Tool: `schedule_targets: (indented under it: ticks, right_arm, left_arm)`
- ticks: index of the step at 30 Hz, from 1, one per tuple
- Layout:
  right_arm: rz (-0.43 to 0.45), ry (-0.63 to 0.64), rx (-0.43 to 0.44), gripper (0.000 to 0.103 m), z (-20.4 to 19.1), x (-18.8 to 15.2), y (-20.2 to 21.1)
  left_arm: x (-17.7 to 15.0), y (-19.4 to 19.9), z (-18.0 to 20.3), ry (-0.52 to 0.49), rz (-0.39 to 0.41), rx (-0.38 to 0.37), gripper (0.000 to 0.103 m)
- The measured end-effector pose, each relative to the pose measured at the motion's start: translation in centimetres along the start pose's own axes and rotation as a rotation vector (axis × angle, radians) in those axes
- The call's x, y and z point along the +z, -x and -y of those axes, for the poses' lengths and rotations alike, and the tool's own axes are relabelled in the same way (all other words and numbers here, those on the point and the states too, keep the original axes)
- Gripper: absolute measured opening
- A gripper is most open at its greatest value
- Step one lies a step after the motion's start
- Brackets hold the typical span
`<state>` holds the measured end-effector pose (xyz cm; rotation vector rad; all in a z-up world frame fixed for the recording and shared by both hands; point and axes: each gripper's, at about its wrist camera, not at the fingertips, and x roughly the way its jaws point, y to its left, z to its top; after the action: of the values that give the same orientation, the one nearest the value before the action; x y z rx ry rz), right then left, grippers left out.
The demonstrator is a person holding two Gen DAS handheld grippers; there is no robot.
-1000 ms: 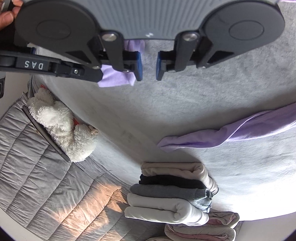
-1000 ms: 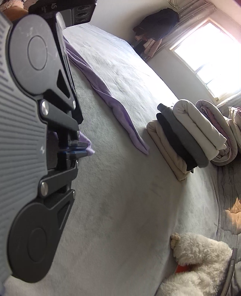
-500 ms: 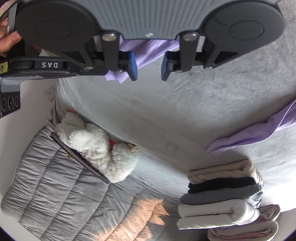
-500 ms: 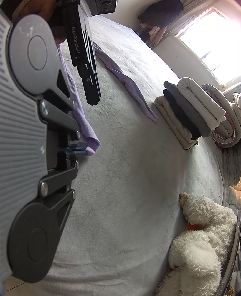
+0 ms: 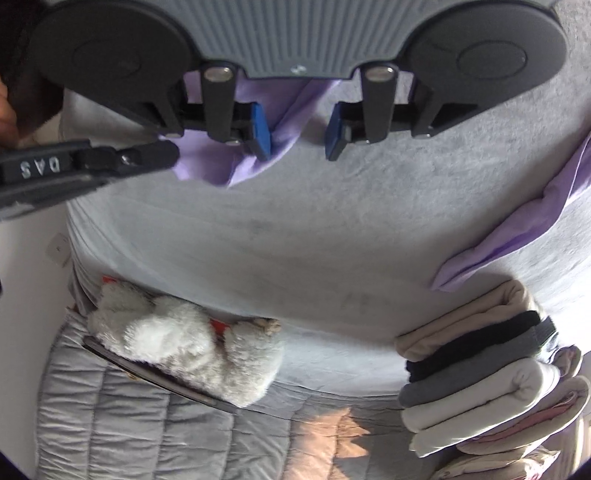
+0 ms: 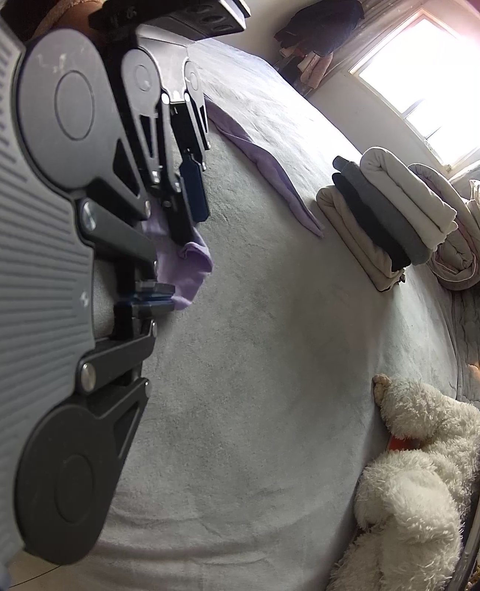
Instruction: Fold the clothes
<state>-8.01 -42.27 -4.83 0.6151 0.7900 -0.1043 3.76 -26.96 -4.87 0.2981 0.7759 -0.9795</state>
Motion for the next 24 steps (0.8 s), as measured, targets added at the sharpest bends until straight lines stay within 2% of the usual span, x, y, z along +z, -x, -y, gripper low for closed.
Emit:
schedule_targets:
  ticks: [1, 5, 8, 11, 15, 17, 23, 24]
  right_arm:
    - [0.000, -0.004, 0.002, 0.003, 0.1, 0.0, 0.0]
    - [-0.001, -0.010, 0.010, 0.003, 0.3, 0.0, 0.1]
    - [-0.003, -0.013, 0.016, 0.003, 0.3, 0.0, 0.1]
    - [-0.005, -0.015, 0.022, 0.003, 0.4, 0.0, 0.2]
    - [-0.008, -0.018, 0.029, 0.003, 0.5, 0.0, 0.2]
    - [-0.010, -0.019, 0.031, 0.003, 0.6, 0.0, 0.2]
    - [-0.002, -0.008, 0.023, 0.006, 0.5, 0.1, 0.2]
    - [0.006, -0.003, 0.017, 0.014, 0.4, 0.1, 0.2]
  left_arm:
    - [0.2, 0.1, -0.2, 0.014, 0.008, 0.004, 0.033]
    - [0.4, 0.8, -0.8, 0.045, 0.008, -0.061, 0.034]
    - [0.2, 1.1, -1.0, 0.040, -0.005, -0.148, 0.037]
    - [-0.1, 0.9, -0.3, -0.003, -0.024, -0.163, 0.044]
    - [-0.5, 0.5, 0.6, -0.062, -0.049, -0.176, 0.043]
    - [-0.5, 0.0, 0.8, -0.069, -0.045, -0.155, 0.042]
    - [0.2, -0.9, 0.2, 0.007, -0.022, -0.130, 0.023]
    - [0.3, -0.9, 0.1, 0.011, -0.022, -0.131, 0.017]
